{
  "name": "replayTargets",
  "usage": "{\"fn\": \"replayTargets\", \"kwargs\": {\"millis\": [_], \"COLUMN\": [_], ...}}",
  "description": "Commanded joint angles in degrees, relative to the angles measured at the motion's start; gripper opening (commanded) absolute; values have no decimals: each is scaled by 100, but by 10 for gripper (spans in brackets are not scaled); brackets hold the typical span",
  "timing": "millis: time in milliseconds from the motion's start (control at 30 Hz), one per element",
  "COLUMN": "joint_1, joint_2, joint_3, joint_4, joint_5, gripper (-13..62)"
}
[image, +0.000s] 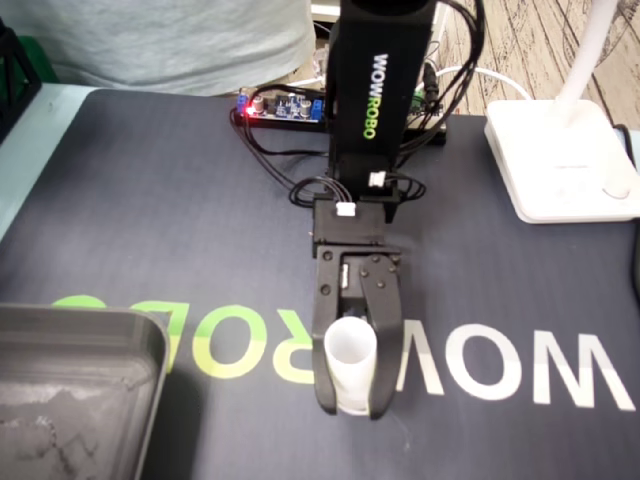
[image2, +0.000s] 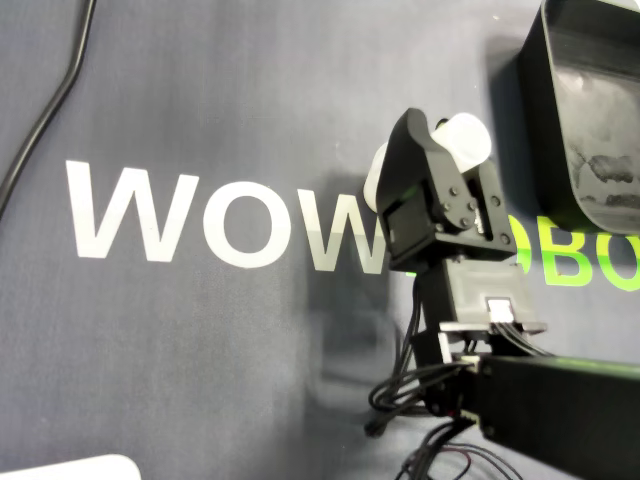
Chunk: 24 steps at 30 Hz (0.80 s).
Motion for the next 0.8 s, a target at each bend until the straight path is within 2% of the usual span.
{"fn": "replayTargets", "kwargs": {"millis": [0, 367, 633, 767], "joint_1": [-44, 26, 44, 211], "joint_2": [62, 527, 1661, 2417], "joint_3": [-158, -176, -369, -905], "joint_4": [-439, -229, 958, 2232], "joint_5": [79, 193, 571, 1046], "gripper": [57, 57, 57, 58]}}
